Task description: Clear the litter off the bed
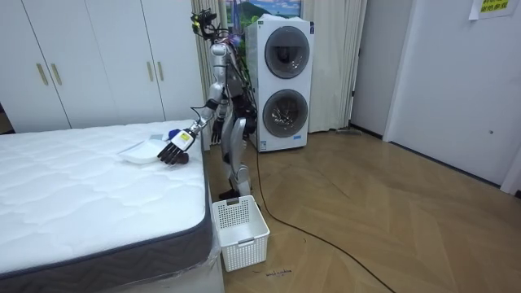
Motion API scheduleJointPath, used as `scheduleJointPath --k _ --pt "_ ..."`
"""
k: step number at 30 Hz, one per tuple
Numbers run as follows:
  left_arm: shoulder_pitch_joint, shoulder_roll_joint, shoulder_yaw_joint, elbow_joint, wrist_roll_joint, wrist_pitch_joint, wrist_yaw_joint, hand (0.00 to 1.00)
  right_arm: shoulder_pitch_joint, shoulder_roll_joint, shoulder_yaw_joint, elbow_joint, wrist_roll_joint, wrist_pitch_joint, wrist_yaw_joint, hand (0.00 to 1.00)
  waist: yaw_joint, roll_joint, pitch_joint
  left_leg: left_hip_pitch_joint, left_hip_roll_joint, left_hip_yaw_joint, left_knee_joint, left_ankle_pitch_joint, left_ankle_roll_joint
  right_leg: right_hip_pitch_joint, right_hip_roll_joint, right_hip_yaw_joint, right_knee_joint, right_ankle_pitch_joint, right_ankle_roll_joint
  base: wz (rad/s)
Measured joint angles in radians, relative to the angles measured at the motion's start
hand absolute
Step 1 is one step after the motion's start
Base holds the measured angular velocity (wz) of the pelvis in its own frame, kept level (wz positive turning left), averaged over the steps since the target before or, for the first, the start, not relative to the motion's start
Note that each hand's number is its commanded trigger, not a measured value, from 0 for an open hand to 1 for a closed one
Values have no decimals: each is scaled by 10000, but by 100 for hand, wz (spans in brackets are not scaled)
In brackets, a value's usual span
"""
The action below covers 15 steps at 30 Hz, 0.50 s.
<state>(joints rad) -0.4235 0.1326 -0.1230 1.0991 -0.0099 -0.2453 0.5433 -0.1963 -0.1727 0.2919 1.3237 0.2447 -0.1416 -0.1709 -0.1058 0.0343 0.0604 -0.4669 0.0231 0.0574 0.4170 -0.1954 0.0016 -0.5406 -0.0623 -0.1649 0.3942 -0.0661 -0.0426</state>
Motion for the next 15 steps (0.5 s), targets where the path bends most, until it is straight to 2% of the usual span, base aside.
scheduleJointPath --k 15 --pt "-184 -1 -16 -452 -3 -130 212 0 19 8 23 -46 52 -111 -6 0 -54 -66 43 -120 30 32 362 -125 -12 -88 -47 -34 314 -274 -13 0"
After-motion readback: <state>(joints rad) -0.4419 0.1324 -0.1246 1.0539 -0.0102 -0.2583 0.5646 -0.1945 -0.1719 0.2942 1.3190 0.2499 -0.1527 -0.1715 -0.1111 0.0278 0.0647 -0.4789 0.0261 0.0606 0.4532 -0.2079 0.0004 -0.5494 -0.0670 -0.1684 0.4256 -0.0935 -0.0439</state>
